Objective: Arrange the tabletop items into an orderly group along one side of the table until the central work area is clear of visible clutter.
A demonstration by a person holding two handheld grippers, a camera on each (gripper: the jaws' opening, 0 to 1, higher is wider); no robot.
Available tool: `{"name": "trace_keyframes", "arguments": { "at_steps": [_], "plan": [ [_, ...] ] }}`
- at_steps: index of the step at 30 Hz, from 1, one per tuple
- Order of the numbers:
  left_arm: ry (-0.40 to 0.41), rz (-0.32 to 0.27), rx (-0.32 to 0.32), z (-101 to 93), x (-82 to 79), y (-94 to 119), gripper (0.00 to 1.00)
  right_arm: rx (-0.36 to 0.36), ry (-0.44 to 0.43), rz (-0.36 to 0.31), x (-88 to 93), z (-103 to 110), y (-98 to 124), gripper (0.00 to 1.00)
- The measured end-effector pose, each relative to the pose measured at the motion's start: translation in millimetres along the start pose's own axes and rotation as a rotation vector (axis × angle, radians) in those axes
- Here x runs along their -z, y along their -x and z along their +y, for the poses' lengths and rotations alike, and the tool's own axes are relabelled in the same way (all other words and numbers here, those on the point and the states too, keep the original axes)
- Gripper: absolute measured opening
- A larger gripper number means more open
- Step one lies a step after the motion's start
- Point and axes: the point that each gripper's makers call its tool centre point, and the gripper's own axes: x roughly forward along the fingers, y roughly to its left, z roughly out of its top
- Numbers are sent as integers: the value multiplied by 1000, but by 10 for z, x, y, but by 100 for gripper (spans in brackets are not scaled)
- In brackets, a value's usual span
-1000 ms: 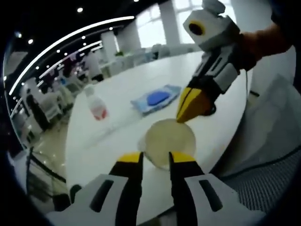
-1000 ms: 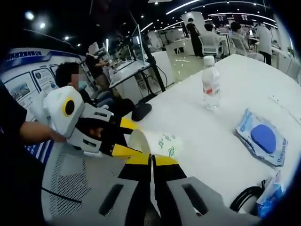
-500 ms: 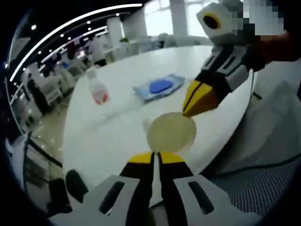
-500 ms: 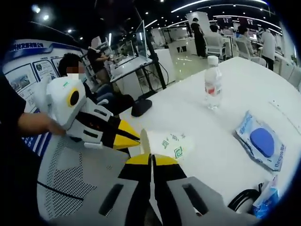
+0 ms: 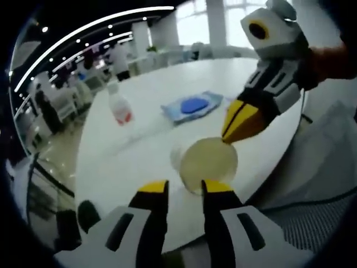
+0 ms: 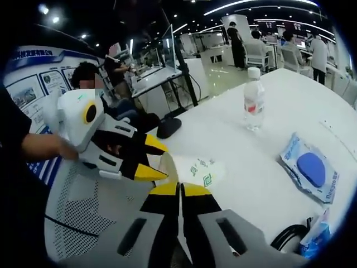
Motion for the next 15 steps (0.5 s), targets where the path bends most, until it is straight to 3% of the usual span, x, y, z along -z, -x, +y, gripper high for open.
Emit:
{"name": "trace_keyframes", "arguments": {
  "at_steps": [5, 8, 15],
  "plan": [
    [-36, 3, -11, 7, -2, 14, 6, -10, 4, -3, -10, 24, -3, 0],
    [-25, 6, -16, 23, 4, 15, 4, -10, 9, -5, -17, 23, -7, 0],
    [82, 35, -37, 82, 45, 41, 0, 7, 46, -8, 14, 48, -38, 0]
  ]
}}
